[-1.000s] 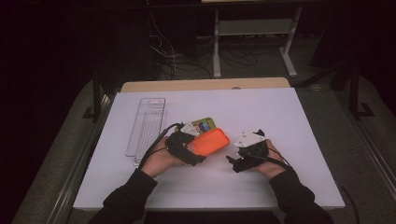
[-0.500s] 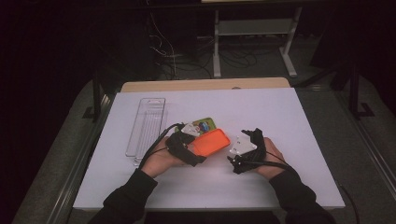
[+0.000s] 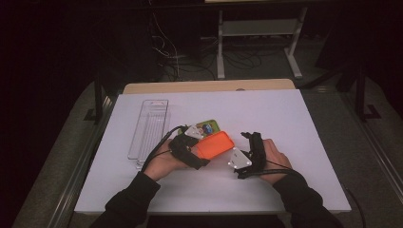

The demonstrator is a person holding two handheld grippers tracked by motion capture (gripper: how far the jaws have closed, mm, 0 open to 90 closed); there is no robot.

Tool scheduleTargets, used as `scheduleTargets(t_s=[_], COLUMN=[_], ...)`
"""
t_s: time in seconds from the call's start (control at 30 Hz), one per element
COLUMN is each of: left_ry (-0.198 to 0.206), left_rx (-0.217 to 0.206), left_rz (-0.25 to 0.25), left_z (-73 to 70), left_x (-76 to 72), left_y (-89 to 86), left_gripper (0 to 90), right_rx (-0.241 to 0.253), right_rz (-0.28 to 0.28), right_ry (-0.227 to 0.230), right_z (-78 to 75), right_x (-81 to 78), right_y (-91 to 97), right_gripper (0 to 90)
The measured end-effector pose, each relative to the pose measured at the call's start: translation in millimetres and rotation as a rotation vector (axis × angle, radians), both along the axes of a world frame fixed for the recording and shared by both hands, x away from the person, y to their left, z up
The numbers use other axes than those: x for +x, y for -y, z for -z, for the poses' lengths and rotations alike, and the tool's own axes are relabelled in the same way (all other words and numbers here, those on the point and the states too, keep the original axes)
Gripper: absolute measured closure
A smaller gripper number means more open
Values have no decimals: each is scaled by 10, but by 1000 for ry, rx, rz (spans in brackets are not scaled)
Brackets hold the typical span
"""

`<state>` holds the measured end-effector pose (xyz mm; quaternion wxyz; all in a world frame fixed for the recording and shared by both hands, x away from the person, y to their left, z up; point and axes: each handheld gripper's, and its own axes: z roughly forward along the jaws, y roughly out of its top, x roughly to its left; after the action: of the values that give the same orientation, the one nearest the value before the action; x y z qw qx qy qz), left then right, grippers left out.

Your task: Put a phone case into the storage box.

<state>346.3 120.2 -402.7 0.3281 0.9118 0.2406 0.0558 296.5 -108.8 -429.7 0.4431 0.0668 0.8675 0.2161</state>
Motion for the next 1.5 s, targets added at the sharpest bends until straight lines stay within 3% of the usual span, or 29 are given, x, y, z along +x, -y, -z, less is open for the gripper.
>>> scheduleTargets(t_s=[0.03, 0.1, 0.17, 0.3, 0.37, 0.4, 0.53, 0.83, 1.03, 1.13, 1.37, 1.5], left_ry=[0, -6, -7, -8, -10, -5, -9, -9, -8, -8, -5, -1], left_rx=[7, 18, -1, 11, 10, 33, 32, 35, 30, 29, 21, 19], left_rz=[8, 10, -5, 5, 3, 22, 20, 23, 21, 21, 15, 16], left_z=[-4, -11, -5, -9, -7, -16, -15, -17, -22, -20, -27, -31], left_x=[5, 2, -8, -2, -5, 7, 6, 11, 13, 17, 19, 17], left_y=[-4, -9, 2, -2, 3, -8, -5, -8, -8, -11, -18, -15], left_gripper=[165, 165, 165, 165, 165, 165, 164, 165, 165, 165, 165, 164], right_rx=[10, -26, -48, -90, -96, -103, -149, -187, -232, -228, -203, -233], right_rz=[0, -9, -17, -39, -42, -40, -59, -113, -142, -151, -141, -133], right_ry=[13, 38, 60, 140, 153, 157, 207, 333, 354, 375, 420, 417], right_z=[10, 9, 15, 19, 26, 31, 64, 78, 111, 135, 167, 186], right_x=[-8, -24, -37, -49, -60, -71, -88, -110, -81, -62, -50, -73], right_y=[-13, -19, -29, -43, -54, -61, -81, -160, -252, -291, -358, -380], right_gripper=[0, 0, 0, 0, 0, 0, 0, 0, 0, 16, 127, 229])
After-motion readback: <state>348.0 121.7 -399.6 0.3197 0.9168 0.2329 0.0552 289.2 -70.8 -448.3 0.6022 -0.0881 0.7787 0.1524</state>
